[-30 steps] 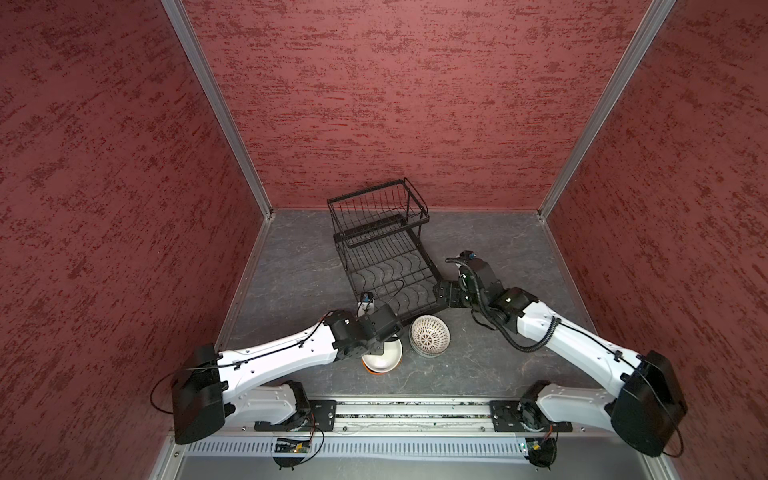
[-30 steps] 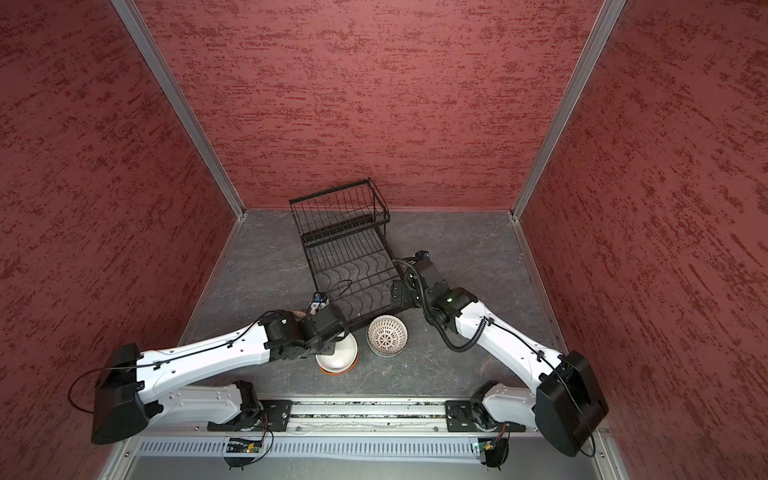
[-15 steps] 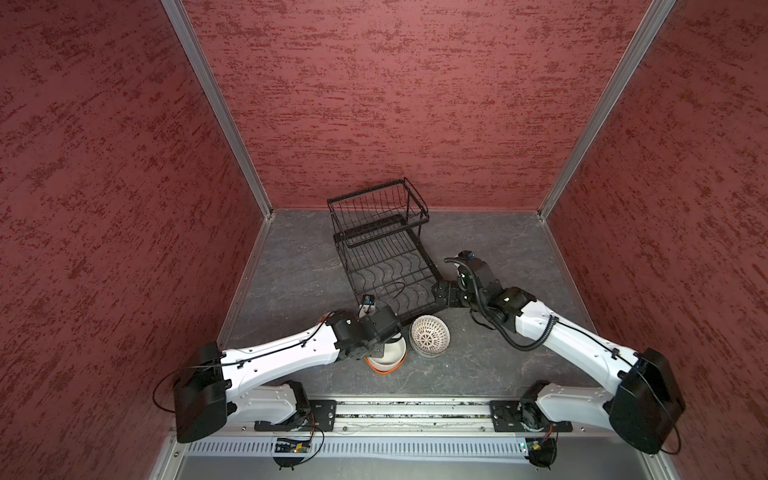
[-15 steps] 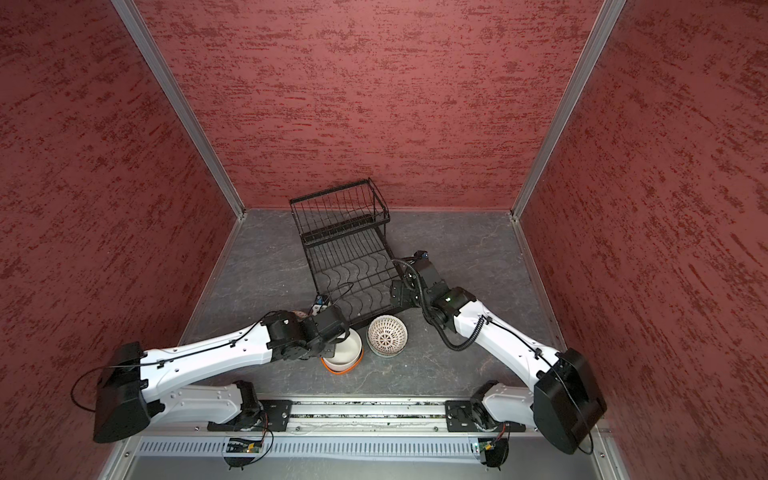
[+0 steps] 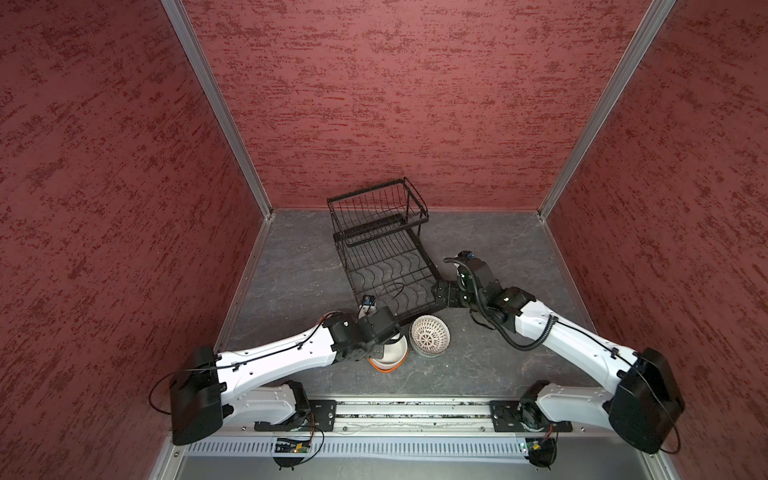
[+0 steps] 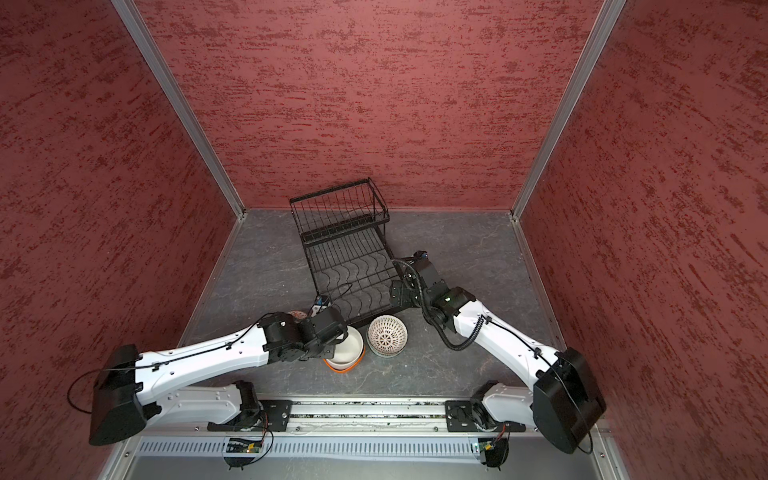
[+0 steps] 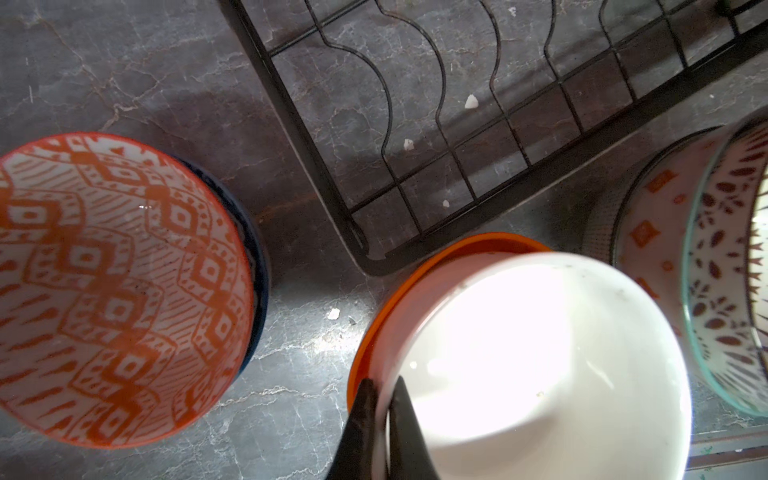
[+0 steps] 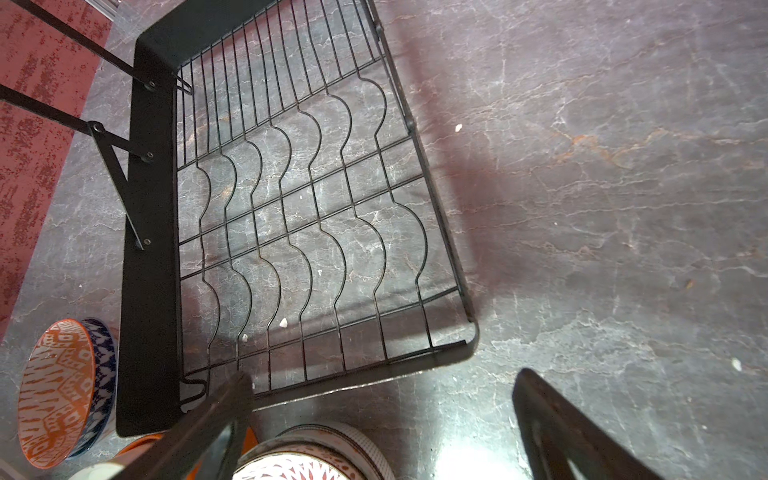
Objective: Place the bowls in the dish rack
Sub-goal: 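Lower the left gripper and pinch the rim of the white bowl, then lift the white bowl out of the orange bowl toward the right gripper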
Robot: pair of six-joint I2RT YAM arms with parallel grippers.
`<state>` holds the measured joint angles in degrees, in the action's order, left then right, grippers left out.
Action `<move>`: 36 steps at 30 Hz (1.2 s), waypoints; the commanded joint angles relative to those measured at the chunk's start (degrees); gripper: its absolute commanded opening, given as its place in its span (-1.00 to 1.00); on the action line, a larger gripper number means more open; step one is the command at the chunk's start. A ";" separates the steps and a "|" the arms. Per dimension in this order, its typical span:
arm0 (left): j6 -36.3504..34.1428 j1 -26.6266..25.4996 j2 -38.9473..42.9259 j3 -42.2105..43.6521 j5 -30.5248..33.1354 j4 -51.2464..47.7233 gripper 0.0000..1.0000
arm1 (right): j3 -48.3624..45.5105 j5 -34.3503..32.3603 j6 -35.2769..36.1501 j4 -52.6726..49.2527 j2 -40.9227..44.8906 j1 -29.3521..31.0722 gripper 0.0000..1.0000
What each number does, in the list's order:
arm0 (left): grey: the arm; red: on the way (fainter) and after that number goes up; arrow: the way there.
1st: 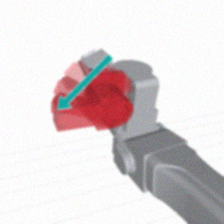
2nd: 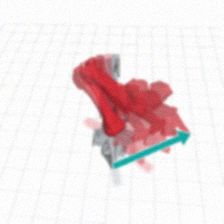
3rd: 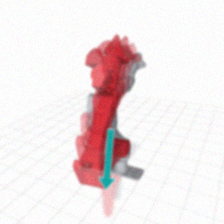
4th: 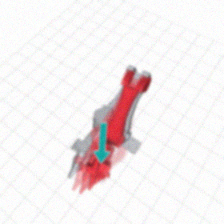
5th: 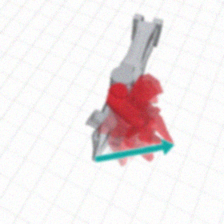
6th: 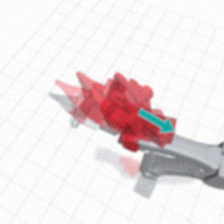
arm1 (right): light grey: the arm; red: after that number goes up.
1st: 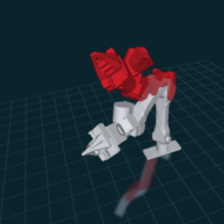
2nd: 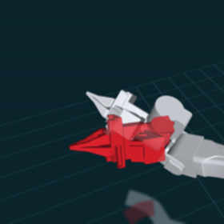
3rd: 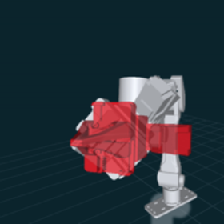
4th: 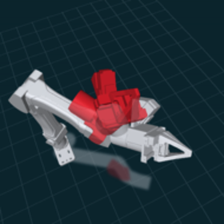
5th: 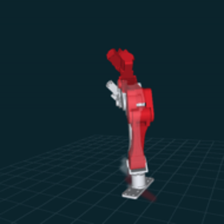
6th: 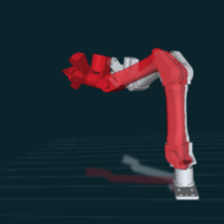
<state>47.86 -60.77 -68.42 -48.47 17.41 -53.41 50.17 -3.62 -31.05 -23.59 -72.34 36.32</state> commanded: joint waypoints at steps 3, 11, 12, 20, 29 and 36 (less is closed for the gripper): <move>-2.39 -0.28 5.11 0.30 4.74 4.63 -1.00 | 0.92 1.43 0.82 1.88 -0.26 0.49 0.97; -4.61 -0.23 10.63 0.25 6.44 7.53 -1.00 | 0.25 6.10 0.87 5.73 1.06 0.43 0.98; -4.83 -0.21 11.20 0.30 6.41 8.26 -1.00 | 0.07 6.77 0.90 6.49 1.34 0.46 0.98; -7.64 5.13 13.15 0.99 1.12 17.15 -1.00 | 0.44 11.37 0.68 10.51 2.51 0.16 0.97; -8.48 16.81 14.27 2.48 -8.36 23.98 -1.00 | -0.12 23.39 -1.17 17.14 1.85 -3.52 0.97; -6.21 26.19 11.93 3.31 -18.66 28.91 -1.00 | -0.65 32.72 -2.57 22.94 0.82 -5.99 0.98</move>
<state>40.45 -36.25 -56.31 -44.66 4.69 -31.75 50.04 23.11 -32.62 -5.13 -71.11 30.83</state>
